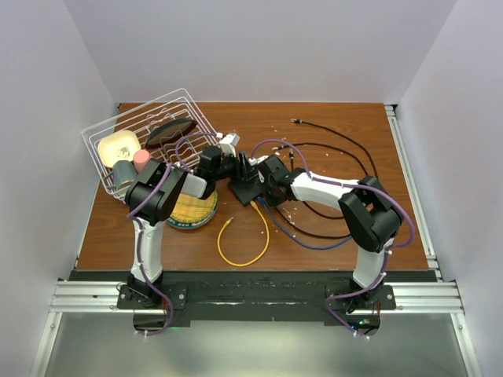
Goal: Insert the plug into the switch port
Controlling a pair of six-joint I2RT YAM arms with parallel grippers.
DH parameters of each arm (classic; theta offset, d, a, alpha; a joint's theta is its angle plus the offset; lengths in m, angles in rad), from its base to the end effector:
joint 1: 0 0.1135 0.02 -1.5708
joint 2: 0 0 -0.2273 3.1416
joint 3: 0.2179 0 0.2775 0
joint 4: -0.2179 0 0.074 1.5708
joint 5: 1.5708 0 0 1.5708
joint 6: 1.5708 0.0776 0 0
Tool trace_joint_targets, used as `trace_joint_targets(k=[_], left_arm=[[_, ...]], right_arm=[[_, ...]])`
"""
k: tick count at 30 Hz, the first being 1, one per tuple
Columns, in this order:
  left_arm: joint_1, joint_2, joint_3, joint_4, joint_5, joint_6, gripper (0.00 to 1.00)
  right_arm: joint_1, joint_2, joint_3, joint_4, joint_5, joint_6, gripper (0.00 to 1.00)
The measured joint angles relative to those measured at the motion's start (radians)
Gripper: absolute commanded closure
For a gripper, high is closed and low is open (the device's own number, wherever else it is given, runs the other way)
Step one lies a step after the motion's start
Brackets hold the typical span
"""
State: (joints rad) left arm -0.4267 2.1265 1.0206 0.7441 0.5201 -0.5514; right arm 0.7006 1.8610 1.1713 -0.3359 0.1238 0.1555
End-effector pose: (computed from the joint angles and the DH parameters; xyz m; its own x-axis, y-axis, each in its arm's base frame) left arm 0.3911 -0.2202 0.0413 -0.6843 -0.1883 -0.7045 0.4975 0.5858 -0.6398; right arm 0.3200 0.2573 0.0761 -0.7372 -0.4207 -0.5287 -0.4824 0.8756 -0.0240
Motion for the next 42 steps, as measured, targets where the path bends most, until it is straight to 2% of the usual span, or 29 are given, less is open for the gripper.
trace_joint_targets(k=[9, 14, 17, 23, 28, 34, 36, 42], left_arm=[[-0.008, -0.016, -0.011, -0.018, -0.031, 0.026, 0.62], [-0.007, -0.031, -0.022, -0.036, -0.031, 0.022, 0.59], [0.002, -0.052, -0.029, -0.077, -0.031, 0.022, 0.55], [0.029, -0.124, -0.070, -0.184, -0.040, 0.019, 0.45], [0.038, -0.179, -0.093, -0.255, -0.059, 0.020, 0.35], [0.029, -0.278, -0.139, -0.347, -0.103, 0.020, 0.14], [0.021, -0.326, -0.156, -0.373, -0.118, 0.020, 0.08], [0.011, -0.475, -0.217, -0.386, -0.166, 0.022, 0.01]], right_arm=[[0.000, -0.007, -0.008, 0.000, 0.001, 0.001, 1.00], [0.000, -0.043, -0.065, 0.050, -0.001, 0.005, 0.99], [0.000, -0.057, -0.091, 0.076, -0.002, 0.009, 0.86], [0.000, -0.069, -0.118, 0.123, -0.003, 0.027, 0.67], [0.000, -0.076, -0.127, 0.129, 0.013, 0.034, 0.39], [-0.002, -0.138, -0.150, 0.132, 0.052, 0.044, 0.06], [-0.002, -0.183, -0.150, 0.158, 0.071, 0.047, 0.01], [-0.010, -0.267, -0.114, 0.191, 0.119, 0.049, 0.01]])
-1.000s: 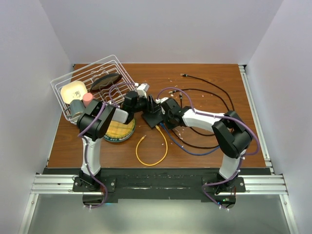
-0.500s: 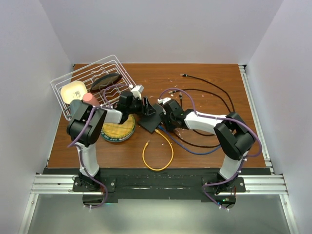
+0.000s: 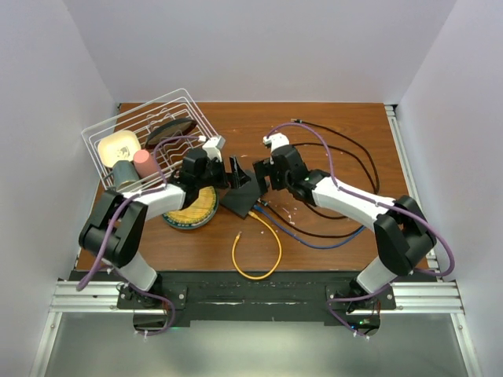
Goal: Insert the plug into the switch port
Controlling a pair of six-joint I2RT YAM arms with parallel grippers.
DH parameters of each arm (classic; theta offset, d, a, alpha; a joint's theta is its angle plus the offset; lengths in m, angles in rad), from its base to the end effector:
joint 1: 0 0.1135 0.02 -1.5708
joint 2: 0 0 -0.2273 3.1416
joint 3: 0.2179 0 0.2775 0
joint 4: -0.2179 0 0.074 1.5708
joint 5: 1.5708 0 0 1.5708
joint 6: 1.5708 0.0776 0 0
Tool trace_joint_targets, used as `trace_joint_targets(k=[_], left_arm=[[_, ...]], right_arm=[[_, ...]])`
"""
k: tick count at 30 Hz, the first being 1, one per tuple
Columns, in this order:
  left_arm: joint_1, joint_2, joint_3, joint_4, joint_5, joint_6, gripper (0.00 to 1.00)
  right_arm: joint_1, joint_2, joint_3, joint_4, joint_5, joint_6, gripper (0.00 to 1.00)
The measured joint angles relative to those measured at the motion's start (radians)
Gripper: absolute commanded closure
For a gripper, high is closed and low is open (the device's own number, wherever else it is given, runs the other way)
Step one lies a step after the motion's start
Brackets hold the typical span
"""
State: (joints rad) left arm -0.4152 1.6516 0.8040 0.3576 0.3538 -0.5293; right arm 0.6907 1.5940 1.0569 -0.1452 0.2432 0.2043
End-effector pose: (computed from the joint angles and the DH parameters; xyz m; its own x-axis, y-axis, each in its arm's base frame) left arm 0.3480 -0.1828 0.1076 -0.7040 -0.2073 -0.6793 0.3506 0.7303 -0.5863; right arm 0.3238 0.2434 0.1595 -0.5722 -0.2174 -0.7908 -0.3658 0.9307 0.0088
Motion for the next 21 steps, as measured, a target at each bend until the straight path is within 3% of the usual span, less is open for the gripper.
trace_joint_targets(k=[12, 16, 17, 21], left_arm=[[0.000, -0.164, -0.066, 0.017, -0.037, 0.027, 0.00], [0.000, -0.168, -0.067, 0.022, -0.035, 0.034, 0.00], [0.000, -0.168, -0.067, 0.022, -0.035, 0.035, 0.00], [0.000, -0.168, -0.076, 0.032, -0.021, 0.040, 0.00]], right_arm=[[-0.240, 0.066, 0.135, 0.007, -0.059, 0.061, 0.06], [-0.265, 0.163, 0.201, 0.006, -0.061, 0.067, 0.12], [-0.266, 0.182, 0.206, 0.006, -0.063, 0.068, 0.19], [-0.272, 0.258, 0.230, 0.004, -0.090, 0.074, 0.31]])
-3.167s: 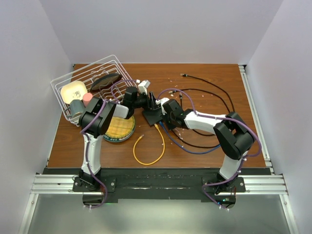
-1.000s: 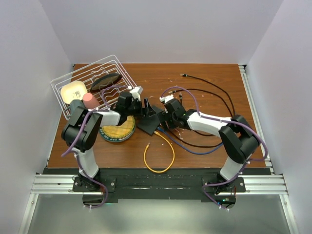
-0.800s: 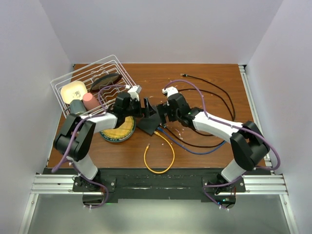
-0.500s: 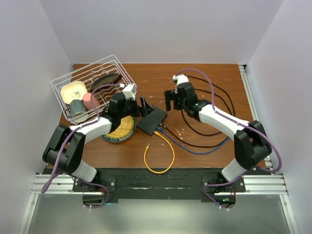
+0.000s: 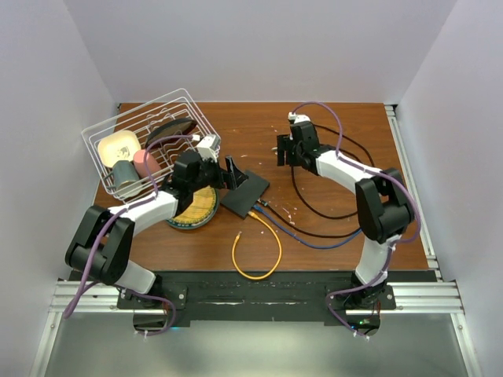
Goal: Insert the plug into the switch port
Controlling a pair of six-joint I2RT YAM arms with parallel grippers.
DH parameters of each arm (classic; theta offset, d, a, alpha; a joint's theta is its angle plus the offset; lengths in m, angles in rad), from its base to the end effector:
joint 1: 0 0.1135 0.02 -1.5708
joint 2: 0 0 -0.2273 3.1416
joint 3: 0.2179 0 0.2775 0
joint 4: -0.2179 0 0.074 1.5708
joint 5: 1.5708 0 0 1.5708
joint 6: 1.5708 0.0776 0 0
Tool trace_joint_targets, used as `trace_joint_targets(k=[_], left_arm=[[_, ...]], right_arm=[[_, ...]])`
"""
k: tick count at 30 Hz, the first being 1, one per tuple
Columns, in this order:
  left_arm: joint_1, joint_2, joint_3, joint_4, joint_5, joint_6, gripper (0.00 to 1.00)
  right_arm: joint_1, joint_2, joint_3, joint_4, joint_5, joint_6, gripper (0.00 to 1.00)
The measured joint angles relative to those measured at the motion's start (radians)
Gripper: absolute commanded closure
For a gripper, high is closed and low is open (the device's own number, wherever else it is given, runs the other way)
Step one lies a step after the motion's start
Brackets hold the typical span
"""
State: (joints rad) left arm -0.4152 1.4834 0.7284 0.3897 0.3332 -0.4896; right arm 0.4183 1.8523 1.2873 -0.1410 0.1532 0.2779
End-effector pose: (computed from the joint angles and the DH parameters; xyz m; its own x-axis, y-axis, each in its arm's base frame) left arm 0.3340 -0.1750 0.1453 -0.5992 -0.2215 -0.7693 0.4294 0.7221 -0.5424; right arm 0.4240 0.1755 0.1397 -0.6511 0.0073 -0.7589 -0.1214 0.9861 0.1136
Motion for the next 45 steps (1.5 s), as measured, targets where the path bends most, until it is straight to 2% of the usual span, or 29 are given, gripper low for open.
trace_joint_targets(k=[5, 8, 12, 15, 16, 19, 28, 32, 39, 45], left_arm=[[0.000, 0.000, -0.007, 0.025, 0.042, 0.002, 0.00], [0.000, 0.001, -0.014, 0.063, 0.063, 0.000, 0.00], [0.000, 0.009, -0.025, 0.091, 0.091, -0.007, 0.00], [0.000, 0.017, -0.026, 0.107, 0.105, -0.015, 0.00], [0.000, 0.018, -0.026, 0.110, 0.107, -0.016, 0.00], [0.000, 0.020, -0.026, 0.113, 0.110, -0.019, 0.00], [0.000, 0.018, -0.026, 0.103, 0.104, -0.023, 0.00], [0.000, 0.017, -0.026, 0.103, 0.100, -0.025, 0.00], [0.000, 0.008, -0.024, 0.103, 0.099, -0.061, 0.00], [0.000, 0.007, 0.012, 0.112, 0.121, -0.101, 0.07]], right_arm=[[-0.028, 0.092, 0.034, 0.000, -0.022, 0.010, 0.33], [-0.045, 0.140, 0.060, -0.001, -0.014, 0.009, 0.42], [-0.053, 0.192, 0.090, 0.000, -0.002, 0.006, 0.61], [-0.052, 0.219, 0.110, 0.001, 0.013, 0.002, 0.72], [-0.052, 0.224, 0.119, 0.002, 0.013, 0.002, 0.83], [-0.052, 0.239, 0.133, 0.008, 0.014, -0.001, 1.00], [-0.052, 0.233, 0.128, 0.010, 0.002, -0.014, 1.00], [-0.052, 0.159, 0.065, 0.003, -0.039, -0.036, 1.00], [-0.052, -0.112, -0.105, 0.079, -0.221, -0.061, 1.00], [-0.043, -0.230, -0.224, 0.158, -0.413, -0.062, 1.00]])
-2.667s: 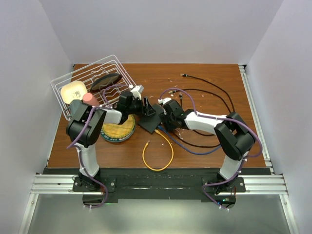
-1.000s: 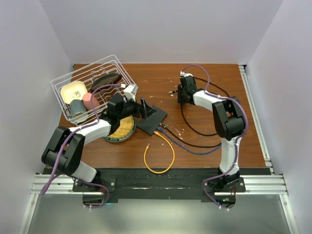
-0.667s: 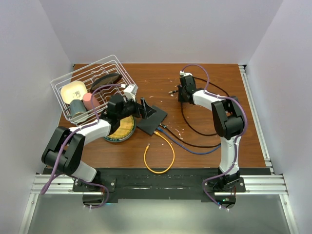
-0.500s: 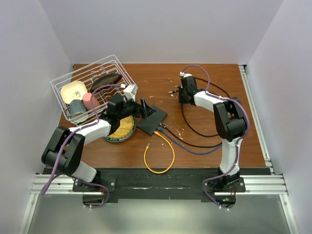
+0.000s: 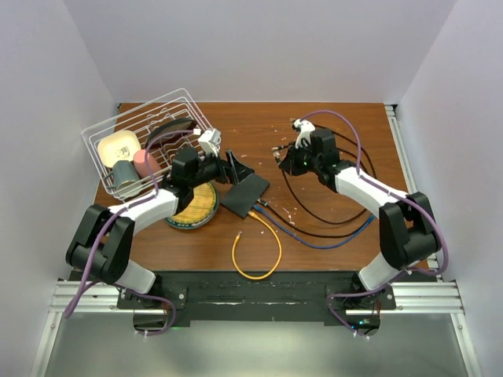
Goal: Insert the plug into the switch port
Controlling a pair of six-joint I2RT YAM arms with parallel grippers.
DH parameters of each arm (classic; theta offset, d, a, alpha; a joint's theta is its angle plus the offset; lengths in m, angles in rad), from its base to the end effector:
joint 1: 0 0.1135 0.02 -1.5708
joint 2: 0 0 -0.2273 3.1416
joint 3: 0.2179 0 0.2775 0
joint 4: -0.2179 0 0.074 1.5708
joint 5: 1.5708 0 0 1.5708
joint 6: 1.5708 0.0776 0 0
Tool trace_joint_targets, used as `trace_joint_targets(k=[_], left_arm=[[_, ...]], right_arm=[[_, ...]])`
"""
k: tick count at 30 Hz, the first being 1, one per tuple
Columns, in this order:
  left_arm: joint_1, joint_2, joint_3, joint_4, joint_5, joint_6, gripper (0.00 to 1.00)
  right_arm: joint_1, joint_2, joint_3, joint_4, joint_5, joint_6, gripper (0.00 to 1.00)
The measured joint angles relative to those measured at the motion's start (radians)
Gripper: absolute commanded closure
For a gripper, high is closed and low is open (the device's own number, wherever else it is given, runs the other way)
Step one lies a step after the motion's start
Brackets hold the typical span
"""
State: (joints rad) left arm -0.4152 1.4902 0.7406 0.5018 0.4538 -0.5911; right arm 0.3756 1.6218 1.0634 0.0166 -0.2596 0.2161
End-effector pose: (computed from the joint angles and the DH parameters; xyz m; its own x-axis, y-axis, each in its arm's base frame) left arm 0.3342 -0.1845 0.1641 -0.6051 -0.2806 -0.7450 0.4989 0.5957 -0.6295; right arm 0.3842 0.1729 0.1710 -0.5885 -0.0093 -0.8085 -0.4433 0.8400 0.3130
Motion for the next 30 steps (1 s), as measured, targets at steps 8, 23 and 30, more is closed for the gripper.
trace_joint_targets(k=[8, 23, 30], left_arm=[[0.000, 0.015, 0.047, 0.072, 0.074, -0.047, 0.16], [0.000, 0.103, 0.052, 0.277, 0.237, -0.169, 0.41], [0.000, 0.135, 0.052, 0.359, 0.278, -0.213, 0.57]], right_arm=[[0.010, -0.114, -0.124, 0.019, -0.230, -0.011, 1.00], [0.010, -0.171, -0.141, 0.104, -0.504, -0.018, 1.00], [0.013, -0.171, -0.141, 0.105, -0.529, -0.018, 1.00]])
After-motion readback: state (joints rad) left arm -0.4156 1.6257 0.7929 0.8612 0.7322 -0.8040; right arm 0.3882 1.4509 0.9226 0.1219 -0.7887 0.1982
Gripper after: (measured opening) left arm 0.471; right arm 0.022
